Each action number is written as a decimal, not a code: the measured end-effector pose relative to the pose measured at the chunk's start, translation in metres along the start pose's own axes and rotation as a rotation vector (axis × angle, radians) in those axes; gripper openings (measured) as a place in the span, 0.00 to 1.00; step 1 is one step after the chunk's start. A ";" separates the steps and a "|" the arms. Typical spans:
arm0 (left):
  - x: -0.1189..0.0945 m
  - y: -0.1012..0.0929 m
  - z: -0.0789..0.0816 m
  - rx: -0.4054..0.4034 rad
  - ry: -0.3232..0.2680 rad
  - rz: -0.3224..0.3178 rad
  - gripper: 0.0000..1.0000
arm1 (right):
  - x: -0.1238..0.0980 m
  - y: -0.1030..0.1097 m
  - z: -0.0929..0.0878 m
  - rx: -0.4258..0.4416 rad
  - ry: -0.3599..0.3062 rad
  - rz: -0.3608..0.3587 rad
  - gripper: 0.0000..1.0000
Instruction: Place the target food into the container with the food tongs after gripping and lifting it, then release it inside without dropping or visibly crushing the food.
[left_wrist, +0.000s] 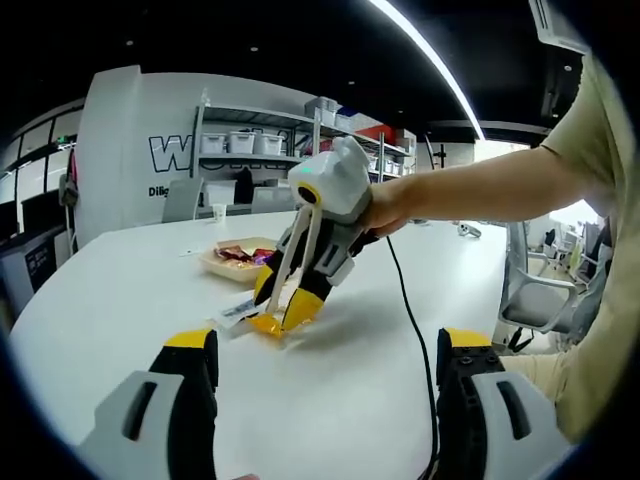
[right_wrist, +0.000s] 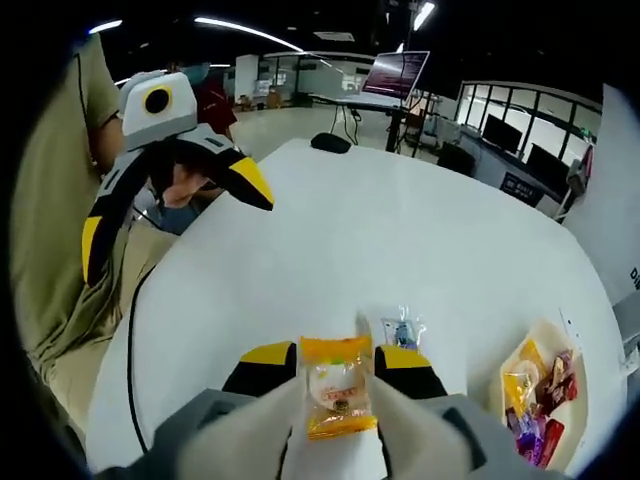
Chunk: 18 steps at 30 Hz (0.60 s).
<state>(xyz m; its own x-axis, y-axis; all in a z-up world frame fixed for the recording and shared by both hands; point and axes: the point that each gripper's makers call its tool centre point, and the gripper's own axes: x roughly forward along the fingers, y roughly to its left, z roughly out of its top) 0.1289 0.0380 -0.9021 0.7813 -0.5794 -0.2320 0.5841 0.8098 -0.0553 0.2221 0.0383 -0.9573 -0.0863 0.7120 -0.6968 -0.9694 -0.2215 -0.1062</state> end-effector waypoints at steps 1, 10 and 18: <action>0.000 0.000 0.000 0.000 0.000 0.000 0.89 | 0.001 0.000 -0.001 -0.009 0.006 -0.004 0.27; -0.001 0.000 0.000 -0.002 -0.001 0.002 0.88 | 0.000 -0.001 -0.001 -0.011 0.004 -0.009 0.24; -0.001 -0.001 0.000 -0.001 0.000 0.001 0.88 | -0.002 0.002 0.000 0.013 -0.009 -0.003 0.23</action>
<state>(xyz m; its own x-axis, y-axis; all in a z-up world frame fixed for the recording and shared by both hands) 0.1278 0.0378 -0.9021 0.7819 -0.5787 -0.2318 0.5832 0.8104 -0.0560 0.2202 0.0360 -0.9564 -0.0857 0.7186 -0.6902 -0.9725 -0.2109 -0.0987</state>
